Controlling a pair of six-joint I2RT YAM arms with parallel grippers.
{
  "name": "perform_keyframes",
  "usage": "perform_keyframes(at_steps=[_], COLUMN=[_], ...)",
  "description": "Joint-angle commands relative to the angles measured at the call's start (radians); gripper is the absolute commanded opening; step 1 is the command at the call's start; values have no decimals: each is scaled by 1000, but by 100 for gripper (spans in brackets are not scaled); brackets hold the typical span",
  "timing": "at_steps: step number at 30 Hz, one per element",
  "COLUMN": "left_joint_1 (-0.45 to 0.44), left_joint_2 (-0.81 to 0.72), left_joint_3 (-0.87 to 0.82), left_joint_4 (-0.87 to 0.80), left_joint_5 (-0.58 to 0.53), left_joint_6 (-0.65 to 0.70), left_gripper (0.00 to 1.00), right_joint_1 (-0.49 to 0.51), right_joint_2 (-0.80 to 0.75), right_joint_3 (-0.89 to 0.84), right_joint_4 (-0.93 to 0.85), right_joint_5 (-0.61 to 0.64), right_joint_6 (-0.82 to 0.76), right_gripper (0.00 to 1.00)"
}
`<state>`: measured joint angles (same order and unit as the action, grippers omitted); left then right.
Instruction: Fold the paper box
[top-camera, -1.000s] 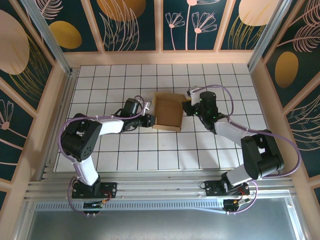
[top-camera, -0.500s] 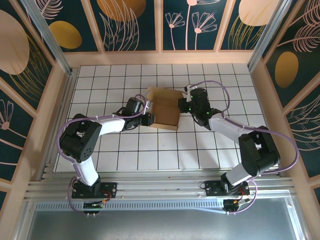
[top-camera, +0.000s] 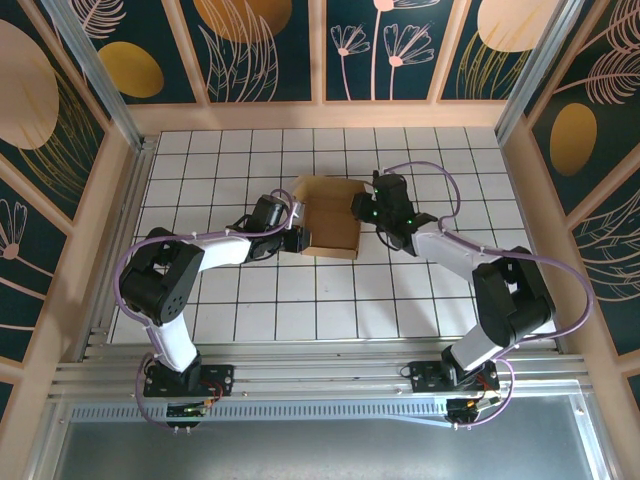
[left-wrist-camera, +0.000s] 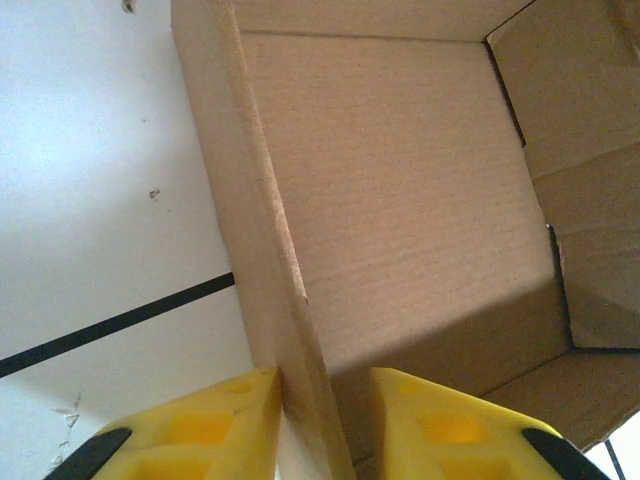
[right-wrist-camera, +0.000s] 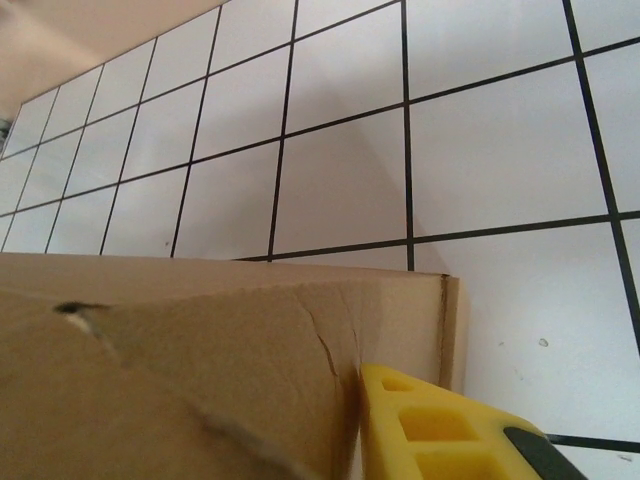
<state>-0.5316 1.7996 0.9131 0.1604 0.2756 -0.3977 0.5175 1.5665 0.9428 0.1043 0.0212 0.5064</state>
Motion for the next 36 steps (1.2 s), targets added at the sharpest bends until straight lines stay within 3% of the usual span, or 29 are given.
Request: perform_keyframes(at_steps=[1,10,14,19,26,30,36], left_joint_1=[-14,-14,-14,-15,-14,-15,-12], left_joint_2=[-8,-66,-150,-266,-272,-371,-524], left_joint_3=[27,-8,-53,-148,-147,-225,-291], left_joint_4=[24,51,54,62,43,109,116], left_joint_5=[15,-5,-45,-143,-138,-103,-283], left_joint_6=[-12,-21,4,72,36,60,99], left_gripper=[29,35,46,47,48,50,50], right_joint_1=[24,103,101,101,97,98,98], right_joint_2=[43,45,23,4,8,11,17], right_joint_3=[-6,-65,-39,19,67,55,32], right_joint_4=[-67,-39,-69,-117,-157,-137,-80], right_joint_5=[22,152,167,143,162,210,245], right_joint_6=[38,-68,-80,-99,-116,-149,-208], right_gripper=[22,23,23,23,20,31,37])
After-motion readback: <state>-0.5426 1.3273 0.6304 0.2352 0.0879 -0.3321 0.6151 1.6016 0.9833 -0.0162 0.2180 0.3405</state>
